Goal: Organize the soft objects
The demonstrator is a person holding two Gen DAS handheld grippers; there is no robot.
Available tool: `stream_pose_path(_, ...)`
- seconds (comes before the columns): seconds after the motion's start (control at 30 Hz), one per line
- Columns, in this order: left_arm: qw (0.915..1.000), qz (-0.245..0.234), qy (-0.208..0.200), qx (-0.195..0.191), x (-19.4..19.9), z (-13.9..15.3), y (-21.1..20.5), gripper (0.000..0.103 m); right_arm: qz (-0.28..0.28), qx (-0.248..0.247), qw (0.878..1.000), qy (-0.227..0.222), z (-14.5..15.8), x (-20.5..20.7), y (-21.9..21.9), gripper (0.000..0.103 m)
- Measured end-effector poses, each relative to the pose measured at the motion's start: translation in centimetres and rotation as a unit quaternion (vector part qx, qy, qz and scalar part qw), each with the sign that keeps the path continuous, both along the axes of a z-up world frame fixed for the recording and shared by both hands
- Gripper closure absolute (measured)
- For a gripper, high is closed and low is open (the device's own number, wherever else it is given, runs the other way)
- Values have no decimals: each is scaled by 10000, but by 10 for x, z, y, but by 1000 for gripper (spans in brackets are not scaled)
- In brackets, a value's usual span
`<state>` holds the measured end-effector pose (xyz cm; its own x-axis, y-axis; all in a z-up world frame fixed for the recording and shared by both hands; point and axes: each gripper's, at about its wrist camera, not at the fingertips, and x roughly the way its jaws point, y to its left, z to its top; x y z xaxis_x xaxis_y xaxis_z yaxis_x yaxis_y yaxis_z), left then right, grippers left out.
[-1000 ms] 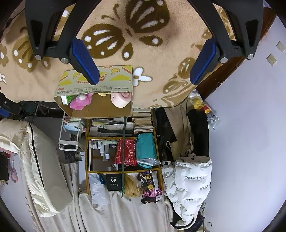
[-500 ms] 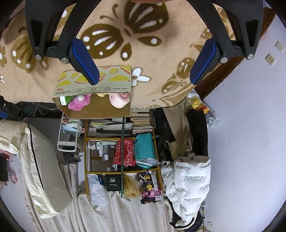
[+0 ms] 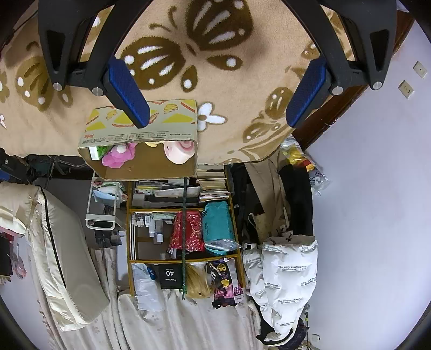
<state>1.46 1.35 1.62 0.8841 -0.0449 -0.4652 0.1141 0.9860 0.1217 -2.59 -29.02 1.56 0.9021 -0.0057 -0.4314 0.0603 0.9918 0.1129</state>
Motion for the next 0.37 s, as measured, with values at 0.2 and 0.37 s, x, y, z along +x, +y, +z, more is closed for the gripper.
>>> stream_pose_path(0.2, 10000, -3, 8, 3, 0, -1, 0, 3, -4, 2, 10000, -4, 0, 0, 0, 0)
stream_pose_path(0.37, 10000, -8, 5, 7, 0, -1, 0, 3, 4, 0, 10000, -8, 0, 0, -1, 0)
